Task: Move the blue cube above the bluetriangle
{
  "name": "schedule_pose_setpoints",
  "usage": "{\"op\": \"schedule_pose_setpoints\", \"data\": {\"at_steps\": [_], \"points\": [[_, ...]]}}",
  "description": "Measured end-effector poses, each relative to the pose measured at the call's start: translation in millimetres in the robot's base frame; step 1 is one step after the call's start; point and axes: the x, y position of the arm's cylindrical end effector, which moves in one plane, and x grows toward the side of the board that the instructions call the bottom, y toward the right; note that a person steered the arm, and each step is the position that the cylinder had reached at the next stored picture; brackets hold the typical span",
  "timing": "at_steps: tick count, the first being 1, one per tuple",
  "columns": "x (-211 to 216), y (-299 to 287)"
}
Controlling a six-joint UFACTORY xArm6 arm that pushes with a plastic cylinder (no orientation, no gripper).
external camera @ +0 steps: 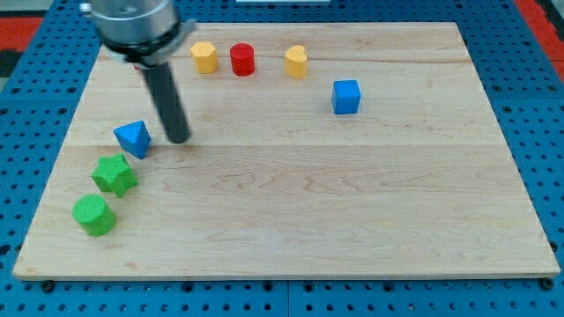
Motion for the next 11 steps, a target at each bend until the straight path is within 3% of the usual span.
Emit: {"op": "schedule_pose_setpoints", "data": {"at_steps": [2,3,4,5,6,7,8,11], "points": [[-10.9,217.3],[-42.9,298.3],[-65.0,281.7],[-53.9,218.7],[-87.5,194.6],[-93.2,167.1],[-74.9,91.7],[-30.9,-44.1]]}}
